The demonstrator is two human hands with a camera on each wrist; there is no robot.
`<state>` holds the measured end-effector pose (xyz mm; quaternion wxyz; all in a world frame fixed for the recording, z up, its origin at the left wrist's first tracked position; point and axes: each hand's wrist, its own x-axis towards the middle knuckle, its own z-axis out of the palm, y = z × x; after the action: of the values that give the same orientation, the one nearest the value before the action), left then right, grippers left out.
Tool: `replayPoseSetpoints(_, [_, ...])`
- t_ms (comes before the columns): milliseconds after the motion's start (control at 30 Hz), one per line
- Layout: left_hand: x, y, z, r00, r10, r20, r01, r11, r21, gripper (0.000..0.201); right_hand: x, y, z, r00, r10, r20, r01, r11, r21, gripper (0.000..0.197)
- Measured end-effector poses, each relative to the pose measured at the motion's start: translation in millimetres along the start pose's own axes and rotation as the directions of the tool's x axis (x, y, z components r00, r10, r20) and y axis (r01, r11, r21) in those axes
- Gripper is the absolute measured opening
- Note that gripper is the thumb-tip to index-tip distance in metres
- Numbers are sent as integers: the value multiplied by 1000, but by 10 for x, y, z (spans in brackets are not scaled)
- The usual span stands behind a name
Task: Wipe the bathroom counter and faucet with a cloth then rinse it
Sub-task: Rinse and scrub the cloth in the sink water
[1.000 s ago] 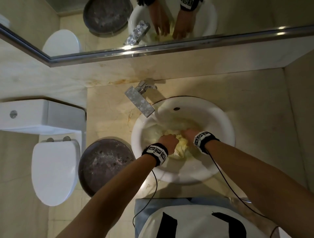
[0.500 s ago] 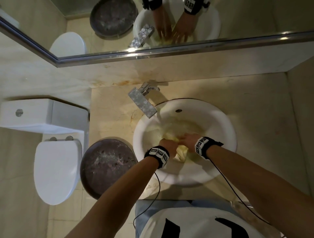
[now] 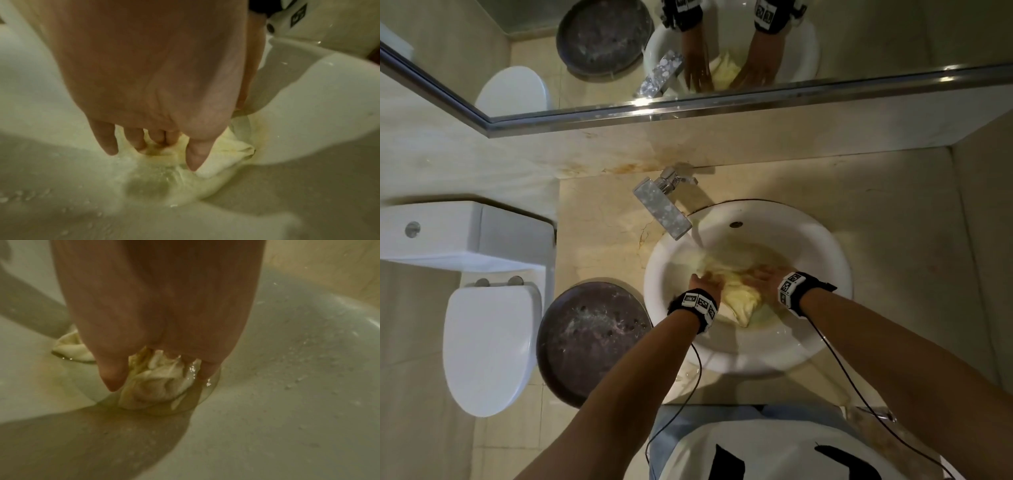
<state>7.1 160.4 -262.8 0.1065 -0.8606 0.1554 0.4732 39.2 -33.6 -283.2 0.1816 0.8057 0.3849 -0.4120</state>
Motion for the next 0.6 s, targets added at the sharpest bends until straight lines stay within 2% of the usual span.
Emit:
replayPoseSetpoints(67, [12,26,3,999,28,-29,-27,999,36,76,11,44,80,1000,-4,10,4,1000,-2,106])
replayPoseSetpoints(167, [-42,143,-61,983,146,-109,-138,988,71,49,7,-36,174,1000,18,8,-19,998,56,106])
replayPoseSetpoints(233, [-32,189,-29,972,221,-80,-216,974,64,43,15,-35,100,1000,1,-4,-1,996,92,89])
replayPoseSetpoints(333, [-27,236,4,975,224,7,-224,969,104,47,37,62,-47,997,17,-73,4,960,278,68])
replayPoseSetpoints(467, [-44,293,3,970,243,11,-240,949,204,45,65,63,-61,986,127,-107,-55,857,512,75])
replayPoseSetpoints(600, [-160,285,-15,981,185,62,-195,936,292,22,144,-19,-159,975,210,-68,-137,818,559,81])
